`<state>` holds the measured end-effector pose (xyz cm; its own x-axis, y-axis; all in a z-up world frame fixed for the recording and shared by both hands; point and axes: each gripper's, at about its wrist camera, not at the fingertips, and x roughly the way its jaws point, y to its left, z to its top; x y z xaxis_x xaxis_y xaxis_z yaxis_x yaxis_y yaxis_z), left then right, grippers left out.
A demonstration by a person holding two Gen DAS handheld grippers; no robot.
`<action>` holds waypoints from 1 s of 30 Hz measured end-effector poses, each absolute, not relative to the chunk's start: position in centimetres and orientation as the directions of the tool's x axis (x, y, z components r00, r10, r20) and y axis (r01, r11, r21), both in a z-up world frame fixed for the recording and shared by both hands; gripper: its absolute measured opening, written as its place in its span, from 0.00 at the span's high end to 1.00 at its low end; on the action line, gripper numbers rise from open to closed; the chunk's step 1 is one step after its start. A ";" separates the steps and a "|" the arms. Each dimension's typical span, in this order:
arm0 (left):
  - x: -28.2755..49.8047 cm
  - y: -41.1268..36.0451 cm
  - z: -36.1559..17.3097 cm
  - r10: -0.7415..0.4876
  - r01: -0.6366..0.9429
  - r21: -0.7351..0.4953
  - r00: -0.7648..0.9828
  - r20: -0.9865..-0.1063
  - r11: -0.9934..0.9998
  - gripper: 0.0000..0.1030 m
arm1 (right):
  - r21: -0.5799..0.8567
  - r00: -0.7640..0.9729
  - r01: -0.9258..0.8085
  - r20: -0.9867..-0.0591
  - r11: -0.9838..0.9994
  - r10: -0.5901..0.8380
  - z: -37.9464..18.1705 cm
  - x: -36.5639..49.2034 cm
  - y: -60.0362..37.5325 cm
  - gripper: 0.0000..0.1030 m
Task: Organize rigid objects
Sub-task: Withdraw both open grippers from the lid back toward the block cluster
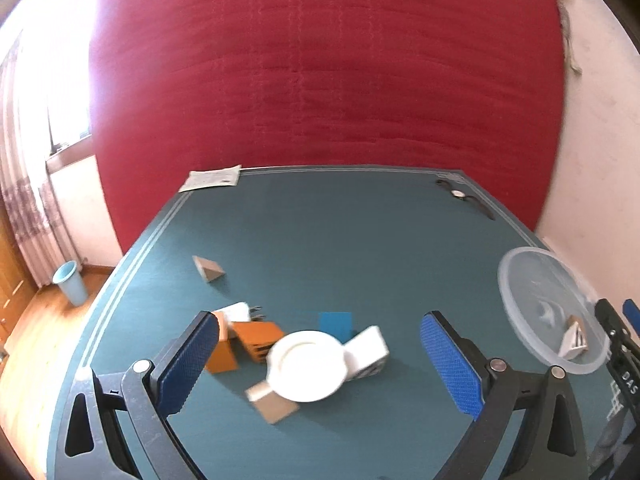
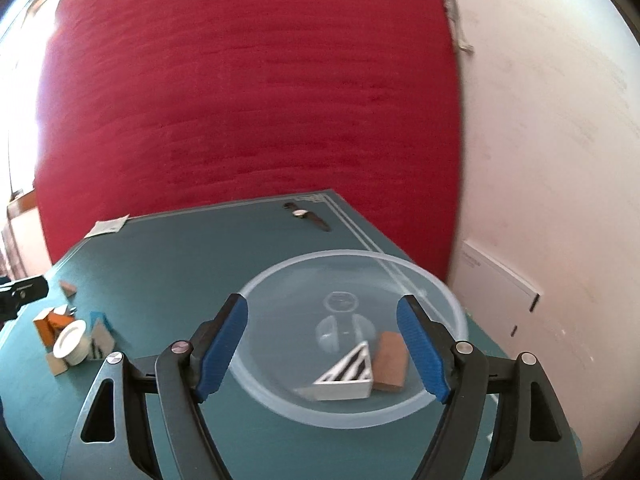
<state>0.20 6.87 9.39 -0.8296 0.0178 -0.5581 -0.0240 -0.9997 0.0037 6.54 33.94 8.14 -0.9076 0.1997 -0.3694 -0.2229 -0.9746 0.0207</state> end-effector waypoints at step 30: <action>-3.2 -2.2 5.0 -0.183 0.197 0.053 -0.734 -0.655 -0.979 0.01 | -0.040 -0.879 0.110 -0.471 -0.993 -0.079 5.9 5.5 23.5 0.22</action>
